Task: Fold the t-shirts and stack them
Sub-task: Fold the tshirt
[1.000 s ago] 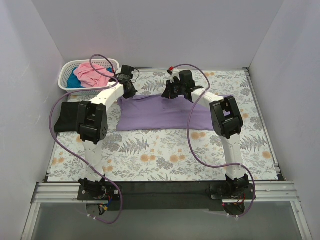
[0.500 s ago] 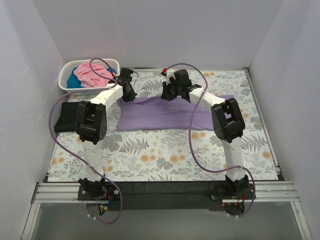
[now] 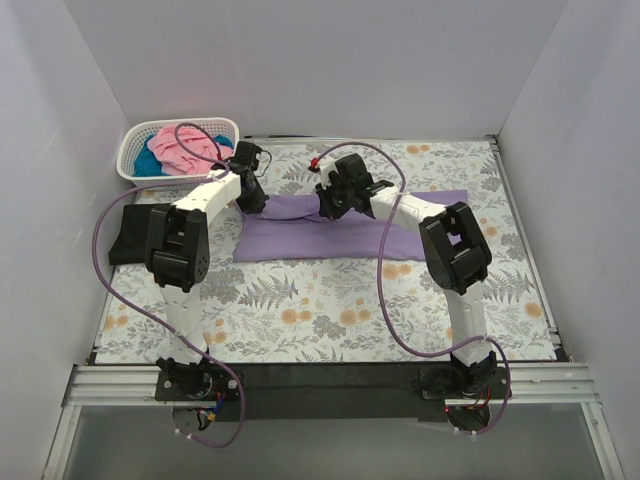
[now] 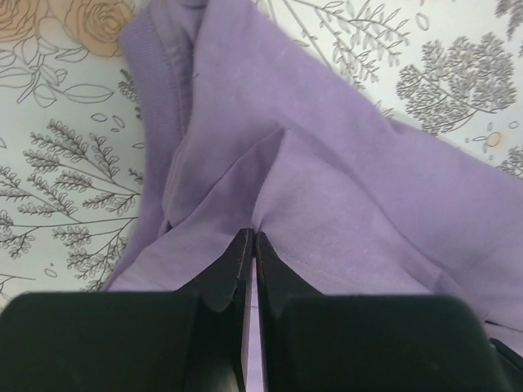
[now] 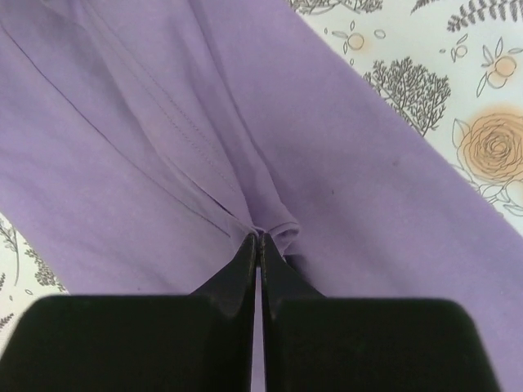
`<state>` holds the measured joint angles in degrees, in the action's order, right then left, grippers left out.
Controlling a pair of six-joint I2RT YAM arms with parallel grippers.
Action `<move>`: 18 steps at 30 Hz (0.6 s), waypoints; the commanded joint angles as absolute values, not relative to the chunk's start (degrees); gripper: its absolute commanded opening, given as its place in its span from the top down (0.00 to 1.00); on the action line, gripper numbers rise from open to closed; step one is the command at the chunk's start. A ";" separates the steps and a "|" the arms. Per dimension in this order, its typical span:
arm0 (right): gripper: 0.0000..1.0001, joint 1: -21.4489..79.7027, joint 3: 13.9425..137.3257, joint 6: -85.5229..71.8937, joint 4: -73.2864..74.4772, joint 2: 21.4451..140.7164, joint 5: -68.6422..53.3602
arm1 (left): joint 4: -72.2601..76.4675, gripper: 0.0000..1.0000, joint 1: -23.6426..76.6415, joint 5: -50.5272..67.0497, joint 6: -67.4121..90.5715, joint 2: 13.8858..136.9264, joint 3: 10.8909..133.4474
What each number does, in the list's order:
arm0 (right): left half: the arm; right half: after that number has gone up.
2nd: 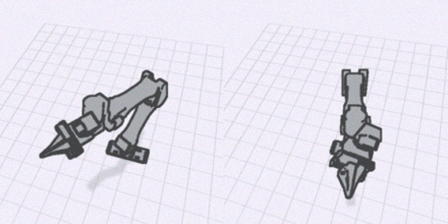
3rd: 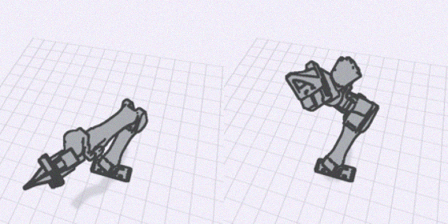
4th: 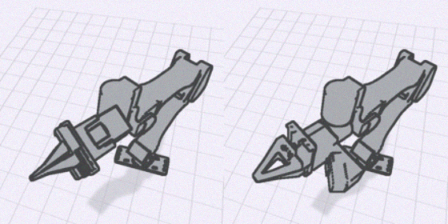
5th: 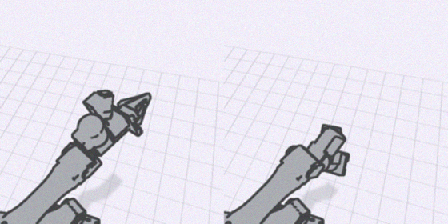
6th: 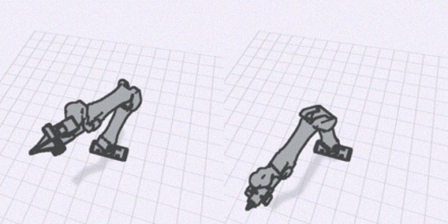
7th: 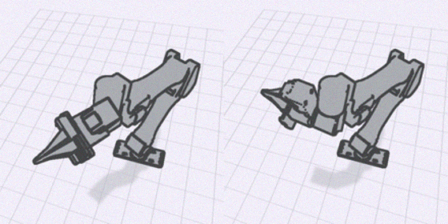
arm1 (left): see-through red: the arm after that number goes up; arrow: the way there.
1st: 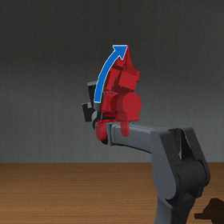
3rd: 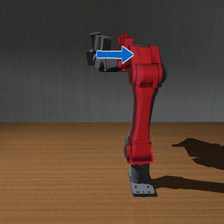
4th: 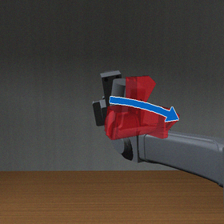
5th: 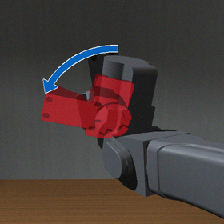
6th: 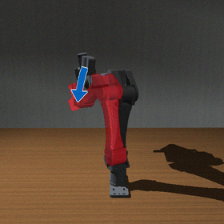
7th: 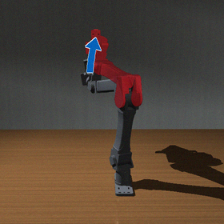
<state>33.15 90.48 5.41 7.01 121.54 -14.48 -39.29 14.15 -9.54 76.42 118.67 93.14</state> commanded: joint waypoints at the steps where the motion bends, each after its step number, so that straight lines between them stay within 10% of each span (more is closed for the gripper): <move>1: 0.99 32.96 89.04 7.29 6.94 119.97 -12.39 | -41.92 1.00 13.45 -9.49 76.73 112.94 92.29; 18: 0.87 34.81 83.94 8.88 8.44 115.06 -15.47 | -46.76 1.00 13.45 -8.26 75.32 113.21 93.78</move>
<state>34.61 84.68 7.81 7.42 119.85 -14.39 -44.80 13.89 -7.86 76.23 118.39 92.31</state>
